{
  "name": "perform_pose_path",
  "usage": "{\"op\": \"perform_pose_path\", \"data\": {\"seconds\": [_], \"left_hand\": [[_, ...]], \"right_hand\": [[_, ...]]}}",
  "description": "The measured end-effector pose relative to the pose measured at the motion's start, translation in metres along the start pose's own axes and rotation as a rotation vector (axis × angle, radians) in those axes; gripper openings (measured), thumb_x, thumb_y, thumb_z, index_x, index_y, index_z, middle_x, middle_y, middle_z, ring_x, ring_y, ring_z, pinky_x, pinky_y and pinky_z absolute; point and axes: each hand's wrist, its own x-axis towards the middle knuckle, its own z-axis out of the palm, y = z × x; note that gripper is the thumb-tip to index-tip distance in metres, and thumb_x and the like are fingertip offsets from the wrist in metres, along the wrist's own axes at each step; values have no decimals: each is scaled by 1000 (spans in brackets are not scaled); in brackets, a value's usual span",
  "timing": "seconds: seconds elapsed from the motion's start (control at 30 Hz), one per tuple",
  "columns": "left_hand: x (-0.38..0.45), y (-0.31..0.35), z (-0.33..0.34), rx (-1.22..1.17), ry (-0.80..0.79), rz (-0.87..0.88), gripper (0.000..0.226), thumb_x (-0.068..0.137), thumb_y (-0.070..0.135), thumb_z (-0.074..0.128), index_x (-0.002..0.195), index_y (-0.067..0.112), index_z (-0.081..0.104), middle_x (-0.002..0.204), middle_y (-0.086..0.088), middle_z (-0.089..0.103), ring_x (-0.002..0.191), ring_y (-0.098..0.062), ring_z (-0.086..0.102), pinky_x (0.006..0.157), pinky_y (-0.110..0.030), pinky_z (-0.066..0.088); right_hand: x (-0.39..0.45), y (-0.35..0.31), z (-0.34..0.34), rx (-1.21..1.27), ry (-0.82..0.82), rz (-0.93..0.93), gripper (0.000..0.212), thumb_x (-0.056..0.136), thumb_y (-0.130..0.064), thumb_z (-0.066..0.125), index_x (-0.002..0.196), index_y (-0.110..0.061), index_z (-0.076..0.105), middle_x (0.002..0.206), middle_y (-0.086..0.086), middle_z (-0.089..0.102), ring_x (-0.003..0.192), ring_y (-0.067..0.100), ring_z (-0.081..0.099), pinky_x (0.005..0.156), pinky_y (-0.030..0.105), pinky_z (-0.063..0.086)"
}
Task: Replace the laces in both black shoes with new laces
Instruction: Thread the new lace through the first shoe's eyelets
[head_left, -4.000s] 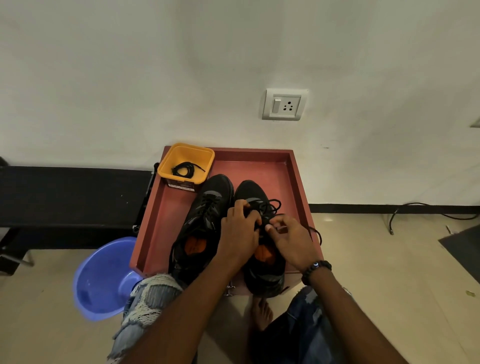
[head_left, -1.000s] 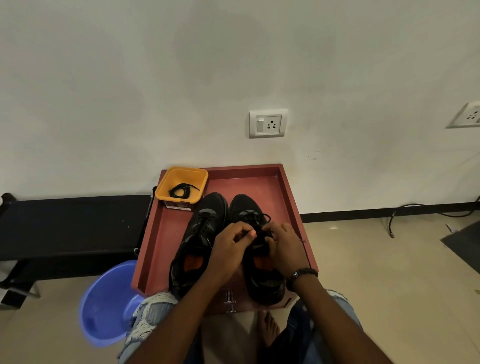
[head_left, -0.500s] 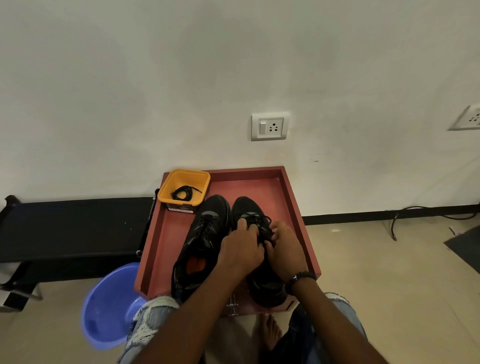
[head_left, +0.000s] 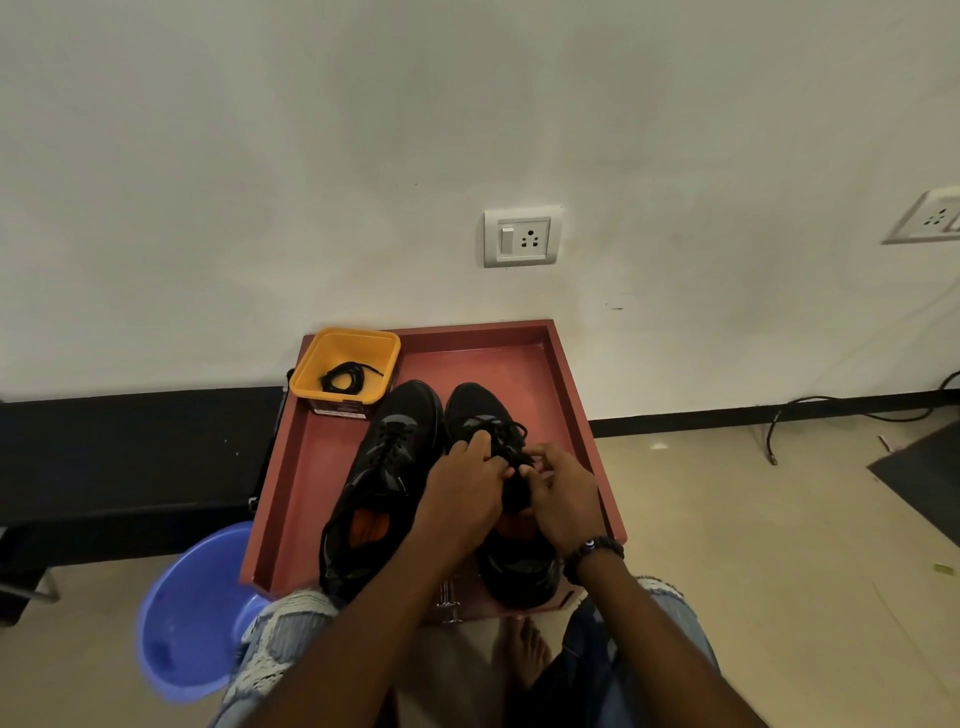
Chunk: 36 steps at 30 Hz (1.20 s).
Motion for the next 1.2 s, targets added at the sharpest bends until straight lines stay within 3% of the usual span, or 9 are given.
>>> {"op": "perform_pose_path", "data": {"seconds": [0.13,0.3,0.43,0.57,0.73,0.9,1.0,1.1,1.2], "left_hand": [[-22,-5,-14,-329,-16,74,20,96,32,53,88,17,65,111,10,47,83,-5,46,69,-19,40],[-14,2,-20,-939,8,-398,13,92,9,62,87,4,73,82,-2,69,62,-1,59,60,-16,45],[3,0,-12,-789,6,-557,18,90,17,64,80,6,54,70,-8,65,60,-16,64,54,-33,51],[18,6,-15,-405,-143,-311,16,94,24,60,99,17,46,83,-3,59,74,-21,60,62,-31,47],[14,11,-15,-72,-244,-193,26,99,26,51,120,16,62,108,-9,66,96,-27,65,79,-36,49],[-2,0,-16,-108,-186,-124,26,101,36,43,110,29,67,99,-1,70,87,-22,64,67,-30,41],[-9,0,-20,-173,-162,-145,32,103,41,40,104,23,66,100,0,63,91,-20,61,71,-32,44],[-5,-3,-17,-203,-73,-131,34,103,39,41,112,19,67,119,2,48,103,-17,47,85,-34,45],[1,-3,-15,-259,-146,-88,30,104,27,41,120,19,65,122,1,58,104,-19,52,90,-36,45]], "right_hand": [[2,1,1,-54,-3,-29,24,97,-17,57,119,-26,63,102,-9,60,90,8,62,81,31,59],[2,-1,2,-92,-16,-26,23,98,-19,57,120,-23,65,107,-6,58,96,10,59,82,18,49],[0,-2,2,-92,-34,-14,24,98,-19,58,120,-26,64,104,-7,57,94,11,60,87,29,56],[1,-3,1,-95,-36,-16,27,99,-18,56,124,-25,64,104,-8,56,94,9,57,88,29,55],[3,-2,-1,-94,-30,-12,30,100,-20,56,129,-21,62,113,1,61,99,12,58,83,16,45],[2,-7,-3,-66,-41,-15,26,100,-15,54,123,-19,67,91,-18,58,91,9,61,81,18,49],[1,-7,0,-69,-42,-14,23,101,-16,53,117,-19,69,98,-10,65,89,5,60,73,8,43],[1,-7,0,11,-52,40,17,100,-18,55,105,-24,69,93,-12,63,87,6,63,73,16,54],[-1,-5,-3,116,-28,127,7,98,-20,58,96,-23,64,90,-7,64,77,6,65,59,15,55]]}}
